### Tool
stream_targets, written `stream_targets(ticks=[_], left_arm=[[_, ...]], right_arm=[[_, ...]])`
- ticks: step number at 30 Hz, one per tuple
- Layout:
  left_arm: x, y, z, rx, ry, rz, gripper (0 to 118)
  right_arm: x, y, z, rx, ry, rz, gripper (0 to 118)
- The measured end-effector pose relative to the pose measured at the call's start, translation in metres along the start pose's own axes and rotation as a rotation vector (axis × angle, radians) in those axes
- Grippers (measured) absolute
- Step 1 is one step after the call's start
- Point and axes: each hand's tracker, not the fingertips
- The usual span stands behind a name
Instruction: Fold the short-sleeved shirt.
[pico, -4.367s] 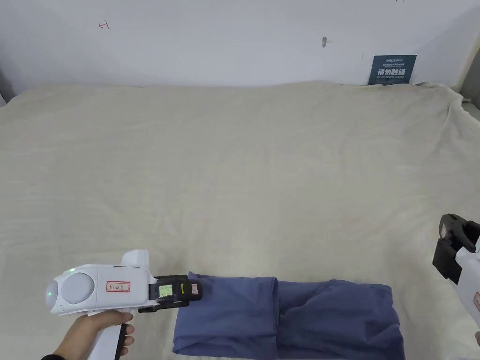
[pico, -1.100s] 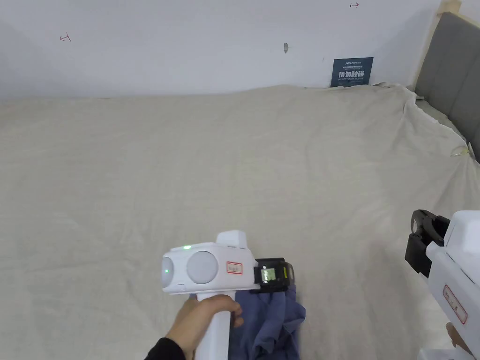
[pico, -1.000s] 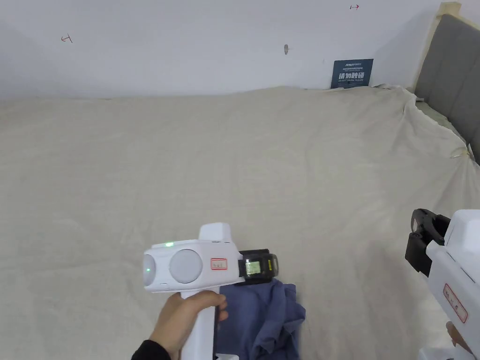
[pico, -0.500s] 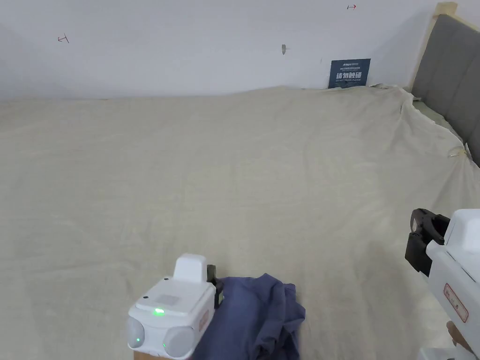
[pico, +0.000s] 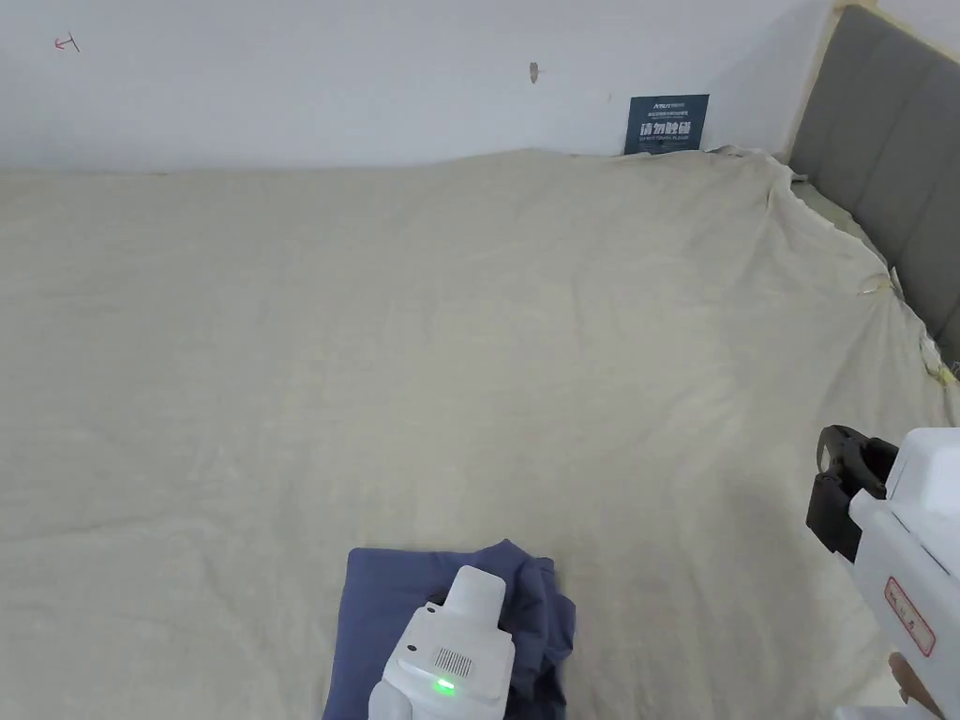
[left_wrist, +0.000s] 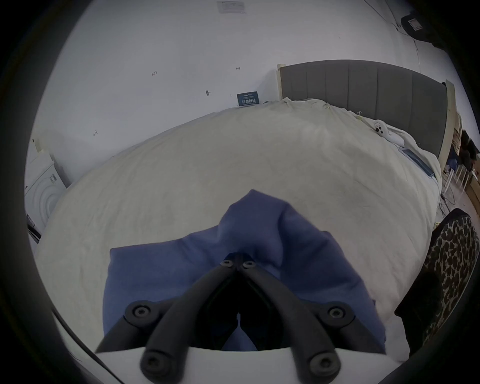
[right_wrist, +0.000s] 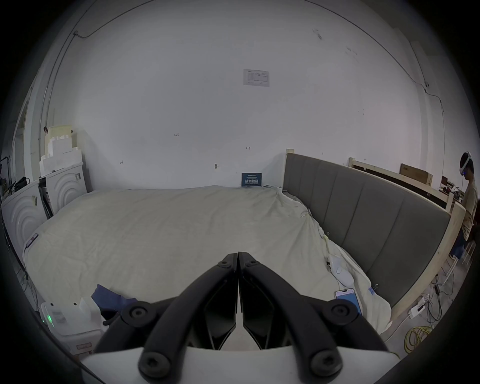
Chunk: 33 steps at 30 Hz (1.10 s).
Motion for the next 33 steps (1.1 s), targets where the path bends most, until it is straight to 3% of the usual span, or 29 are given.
stream_targets(ticks=[17,23,26,33], left_arm=[[0.054,0.002,-0.005,0.022,-0.054,-0.131,0],[0.04,0.014,0.005,0.03,-0.074,-0.071,0],[0.018,0.035,0.029,0.107,-0.099,0.023,0],[-0.039,0.084,0.09,0.277,-0.081,0.073,0]], right_arm=[[0.017,-0.009,-0.004,-0.012,-0.025,-0.02,0],[0.018,-0.009,-0.002,-0.007,-0.024,-0.018,0],[0.015,-0.004,-0.001,0.005,-0.019,-0.015,0],[-0.003,0.011,0.003,0.051,0.011,-0.008,0]])
